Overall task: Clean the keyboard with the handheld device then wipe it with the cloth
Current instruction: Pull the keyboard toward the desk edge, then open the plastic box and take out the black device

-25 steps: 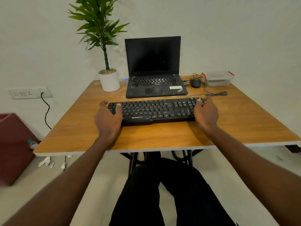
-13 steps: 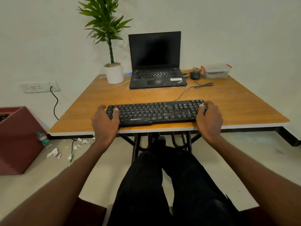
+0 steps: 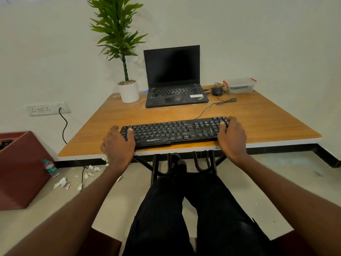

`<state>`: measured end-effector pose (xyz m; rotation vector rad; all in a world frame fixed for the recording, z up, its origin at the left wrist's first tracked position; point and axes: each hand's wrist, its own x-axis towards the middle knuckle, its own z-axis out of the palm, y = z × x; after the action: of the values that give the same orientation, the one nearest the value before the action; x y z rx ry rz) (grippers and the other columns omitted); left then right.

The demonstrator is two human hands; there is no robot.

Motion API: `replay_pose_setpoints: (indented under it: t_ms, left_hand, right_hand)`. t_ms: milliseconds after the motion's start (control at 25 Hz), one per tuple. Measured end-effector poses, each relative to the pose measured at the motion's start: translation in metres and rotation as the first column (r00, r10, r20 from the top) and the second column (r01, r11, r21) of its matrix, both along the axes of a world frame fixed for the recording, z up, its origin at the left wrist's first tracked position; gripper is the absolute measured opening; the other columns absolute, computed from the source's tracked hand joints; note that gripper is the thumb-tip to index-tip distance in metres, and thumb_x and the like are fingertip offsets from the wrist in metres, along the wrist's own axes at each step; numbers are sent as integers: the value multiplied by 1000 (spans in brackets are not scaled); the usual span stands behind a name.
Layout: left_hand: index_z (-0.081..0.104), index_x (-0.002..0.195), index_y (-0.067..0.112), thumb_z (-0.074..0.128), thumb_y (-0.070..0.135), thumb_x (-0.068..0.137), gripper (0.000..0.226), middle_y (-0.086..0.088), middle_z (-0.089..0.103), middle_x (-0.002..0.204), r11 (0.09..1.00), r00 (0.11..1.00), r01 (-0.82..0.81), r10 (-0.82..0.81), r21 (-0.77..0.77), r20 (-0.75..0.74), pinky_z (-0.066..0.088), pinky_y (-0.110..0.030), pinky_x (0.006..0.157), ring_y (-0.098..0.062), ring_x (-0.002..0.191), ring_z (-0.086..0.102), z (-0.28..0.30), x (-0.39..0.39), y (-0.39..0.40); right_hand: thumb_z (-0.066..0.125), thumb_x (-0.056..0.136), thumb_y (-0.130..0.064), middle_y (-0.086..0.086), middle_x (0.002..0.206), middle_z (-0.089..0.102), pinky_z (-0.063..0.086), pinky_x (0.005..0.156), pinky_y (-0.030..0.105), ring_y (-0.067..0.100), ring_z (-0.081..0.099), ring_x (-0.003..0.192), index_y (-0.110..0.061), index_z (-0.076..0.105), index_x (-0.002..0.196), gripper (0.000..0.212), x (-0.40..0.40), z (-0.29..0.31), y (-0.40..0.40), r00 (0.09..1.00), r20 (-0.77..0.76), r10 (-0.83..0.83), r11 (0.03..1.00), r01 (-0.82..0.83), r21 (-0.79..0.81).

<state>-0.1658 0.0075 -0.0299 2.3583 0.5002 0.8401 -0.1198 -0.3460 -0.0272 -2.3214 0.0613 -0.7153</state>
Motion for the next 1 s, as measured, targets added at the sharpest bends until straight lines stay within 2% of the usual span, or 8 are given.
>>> replay_pose_setpoints:
  t_ms: [160, 320, 400, 520, 640, 800, 920, 1000]
  left_hand:
    - [53, 144, 12, 48, 46, 107, 50, -11, 65, 137, 972, 994, 60, -79, 225, 76, 23, -55, 122, -31, 132, 56, 24, 11, -18]
    - [64, 133, 18, 52, 39, 108, 35, 0, 74, 118, 912, 926, 343, -368, 225, 83, 30, -50, 120, -21, 96, 68, 54, 67, -65]
    - [69, 125, 21, 51, 40, 109, 31, 9, 73, 111, 858, 874, 476, -486, 193, 8, 32, -47, 120, -10, 88, 66, 64, 106, -102]
    - [72, 125, 19, 54, 41, 107, 34, 5, 74, 120, 744, 753, 658, -647, 113, -125, 49, -36, 100, -11, 106, 66, 72, 173, -168]
    - [67, 132, 20, 58, 41, 105, 36, 0, 70, 129, 652, 656, 750, -710, 111, -256, 50, -36, 92, -19, 116, 63, 74, 230, -231]
    - [52, 149, 17, 60, 41, 104, 51, -8, 61, 146, 527, 527, 841, -753, 119, -393, 50, -41, 102, -25, 127, 60, 62, 285, -307]
    - [49, 151, 12, 63, 34, 104, 53, -10, 60, 144, 532, 497, 847, -770, 28, -400, 51, -37, 100, -25, 124, 61, 49, 319, -343]
    - [58, 137, 10, 63, 27, 102, 39, -10, 64, 132, 626, 599, 779, -760, -37, -251, 50, -33, 87, -20, 110, 61, 45, 338, -357]
  right_hand:
    - [45, 107, -34, 12, 128, 64, 51, 100, 50, 28, 62, 117, -10, 49, 142, 42, 12, 13, -7, 997, 83, -2, 996, 9, -84]
    - [51, 105, -26, 2, 125, 67, 48, 96, 35, 16, 62, 113, -17, 58, 134, 31, 47, 36, -34, 984, 172, 39, 999, -43, 16]
    - [52, 105, -22, -1, 114, 70, 49, 85, 30, 8, 63, 95, -18, 62, 128, 26, 70, 41, -54, 984, 177, 20, 996, -35, 84]
    - [53, 103, -19, -3, 106, 71, 49, 74, 28, 6, 63, 83, -18, 67, 121, 22, 112, 41, -86, 991, 132, -37, 982, 11, 188]
    - [55, 102, -16, -3, 109, 70, 44, 70, 16, 3, 60, 85, -17, 70, 119, 23, 155, 35, -110, 998, 55, -33, 994, 27, 109]
    - [59, 98, -17, 2, 112, 72, 50, 82, 29, 14, 63, 96, -15, 71, 117, 22, 212, 29, -145, 999, 12, -46, 999, 45, 23]
    - [58, 98, -20, 6, 121, 69, 52, 91, 34, 20, 63, 108, -16, 67, 124, 27, 252, 26, -168, 995, -13, -102, 992, 103, 69]
    - [58, 99, -22, 7, 132, 63, 46, 89, 29, 21, 60, 113, -19, 62, 131, 32, 275, 26, -179, 987, -38, -156, 979, 160, 130]
